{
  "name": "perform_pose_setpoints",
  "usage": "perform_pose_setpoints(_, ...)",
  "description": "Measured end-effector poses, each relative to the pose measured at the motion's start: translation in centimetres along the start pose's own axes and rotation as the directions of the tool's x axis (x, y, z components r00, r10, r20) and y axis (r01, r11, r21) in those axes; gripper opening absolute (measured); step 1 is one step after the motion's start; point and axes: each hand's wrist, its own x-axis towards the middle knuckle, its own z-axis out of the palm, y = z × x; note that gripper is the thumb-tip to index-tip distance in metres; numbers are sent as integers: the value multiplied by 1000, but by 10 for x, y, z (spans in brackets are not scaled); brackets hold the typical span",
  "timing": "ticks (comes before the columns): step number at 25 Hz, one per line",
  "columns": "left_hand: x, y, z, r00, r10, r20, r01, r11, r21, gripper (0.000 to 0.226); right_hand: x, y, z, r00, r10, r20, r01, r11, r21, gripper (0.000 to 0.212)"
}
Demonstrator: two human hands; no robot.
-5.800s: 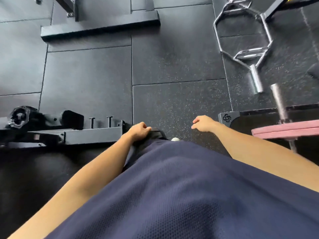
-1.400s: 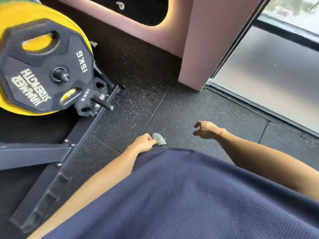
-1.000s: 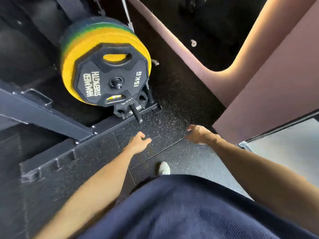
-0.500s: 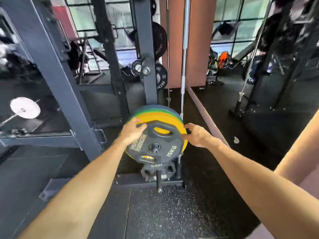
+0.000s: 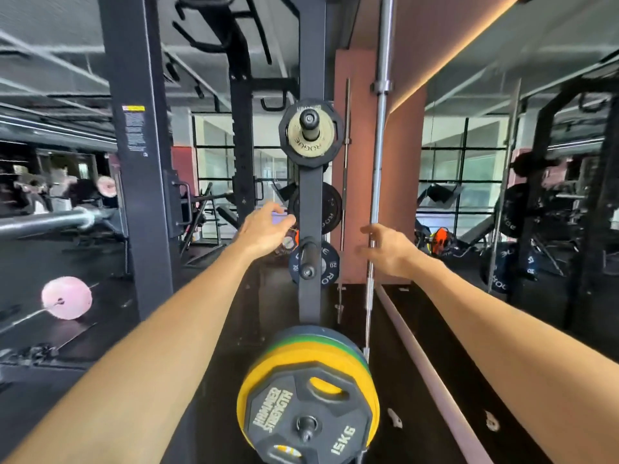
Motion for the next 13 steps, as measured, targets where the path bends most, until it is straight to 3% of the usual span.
perform_pose_setpoints(7,74,69,-58,983,129,-130,-120,990,79,40,69,-51,-89,976,-118,-181,109,992,-60,55)
perform_pose_setpoints(13,155,60,-63,970,180,-165,-160,979,127,36,146,-58,-108,956,-138,-261,106,985,-133,54)
